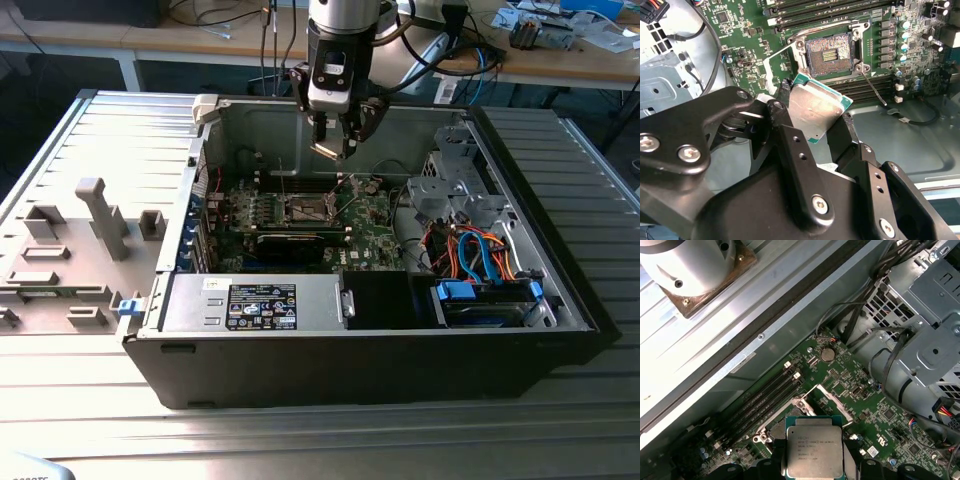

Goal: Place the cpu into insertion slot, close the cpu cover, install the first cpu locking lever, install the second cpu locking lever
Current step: 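Place the cpu into insertion slot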

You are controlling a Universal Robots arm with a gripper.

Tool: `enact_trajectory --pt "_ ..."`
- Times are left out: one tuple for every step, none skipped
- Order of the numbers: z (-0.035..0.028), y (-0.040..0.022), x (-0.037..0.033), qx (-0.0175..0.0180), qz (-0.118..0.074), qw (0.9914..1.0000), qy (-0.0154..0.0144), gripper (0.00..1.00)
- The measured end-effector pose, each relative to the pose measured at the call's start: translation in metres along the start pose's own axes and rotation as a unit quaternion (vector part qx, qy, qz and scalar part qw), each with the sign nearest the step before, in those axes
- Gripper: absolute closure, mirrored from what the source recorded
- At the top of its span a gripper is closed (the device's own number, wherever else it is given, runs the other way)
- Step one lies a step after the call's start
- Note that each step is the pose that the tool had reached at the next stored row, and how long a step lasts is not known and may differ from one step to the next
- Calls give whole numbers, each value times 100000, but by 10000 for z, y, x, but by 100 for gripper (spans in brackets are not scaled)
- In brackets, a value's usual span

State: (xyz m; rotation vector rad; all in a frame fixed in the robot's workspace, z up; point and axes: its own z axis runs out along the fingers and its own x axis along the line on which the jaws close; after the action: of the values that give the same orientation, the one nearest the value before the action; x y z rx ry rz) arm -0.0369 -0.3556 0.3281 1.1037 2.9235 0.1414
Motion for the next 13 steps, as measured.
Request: enact_trajectory --pt "0 0 0 -1 31 100000 -2 46" --pt "0 0 0 -4 71 100000 -6 46" --pt "0 0 0 -2 115 100000 -11 46" --pt "0 0 0 -6 174 100000 -17 46" --pt "0 0 0 -7 238 100000 -21 46" --pt "0 0 0 -10 300 100000 -26 46" --pt "0 0 0 -12 431 99999 -37 46" --pt "0 0 0 -9 458 99999 -40 46" --pt "0 0 0 -9 476 99999 -45 46" --pt "1 0 0 -14 594 99998 -53 46" --pt "1 0 0 -15 710 99997 -63 46" --pt "1 0 0 -18 777 99997 -69 46" --pt "1 0 0 -19 807 99997 -72 46"
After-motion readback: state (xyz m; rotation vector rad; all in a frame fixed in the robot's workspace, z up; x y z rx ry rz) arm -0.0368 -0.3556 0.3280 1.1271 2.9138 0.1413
